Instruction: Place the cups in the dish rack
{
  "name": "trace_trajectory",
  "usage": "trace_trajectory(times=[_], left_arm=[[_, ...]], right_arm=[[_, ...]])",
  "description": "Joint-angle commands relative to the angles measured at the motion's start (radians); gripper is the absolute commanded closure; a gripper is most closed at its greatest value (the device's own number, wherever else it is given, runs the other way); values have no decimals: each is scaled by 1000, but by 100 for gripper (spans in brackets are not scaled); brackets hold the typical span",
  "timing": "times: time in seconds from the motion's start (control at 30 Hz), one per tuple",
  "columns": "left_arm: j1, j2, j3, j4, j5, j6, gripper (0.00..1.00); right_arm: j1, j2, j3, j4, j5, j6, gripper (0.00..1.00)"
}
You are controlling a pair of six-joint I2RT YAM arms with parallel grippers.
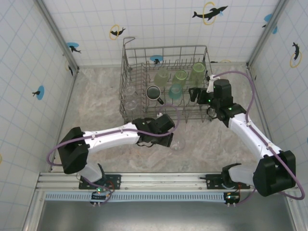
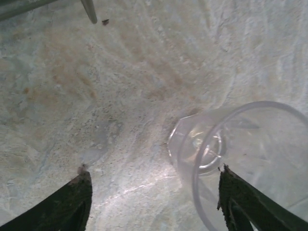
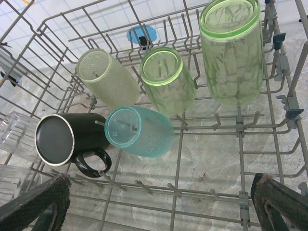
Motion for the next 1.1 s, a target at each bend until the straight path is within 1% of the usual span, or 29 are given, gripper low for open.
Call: trace_trajectory(times=[0.0, 0.07, 0.27, 0.4, 0.5, 0.7, 0.8, 0.9, 1.07], left_arm=[[-7, 29, 8, -40, -28, -17, 37], [-7, 38, 15, -38, -25, -19, 40], [-6, 64, 43, -17, 0, -8, 43], [-6, 89, 67, -17, 7, -9, 54], [-7, 110, 79, -4, 27, -8, 60], [-7, 141, 95, -3, 58, 0, 83], [-7, 144, 101, -14, 37, -8, 100], [-7, 153, 143, -61, 20, -7, 100], [-7, 146, 184, -109, 23, -5, 100]], right_arm=[[-7, -21, -21, 41, -18, 12, 0], [-11, -21, -18, 37, -19, 12, 0], [-16, -21, -25, 45, -29, 16, 0], [-18, -31, -41, 51, -29, 18, 0], [-24, -39, -54, 56, -31, 18, 0], [-44, -57, -68, 62, -41, 19, 0], [-53, -60, -76, 70, -49, 22, 0], [-63, -61, -81, 81, -57, 29, 0], [-80, -61, -86, 95, -83, 37, 0]])
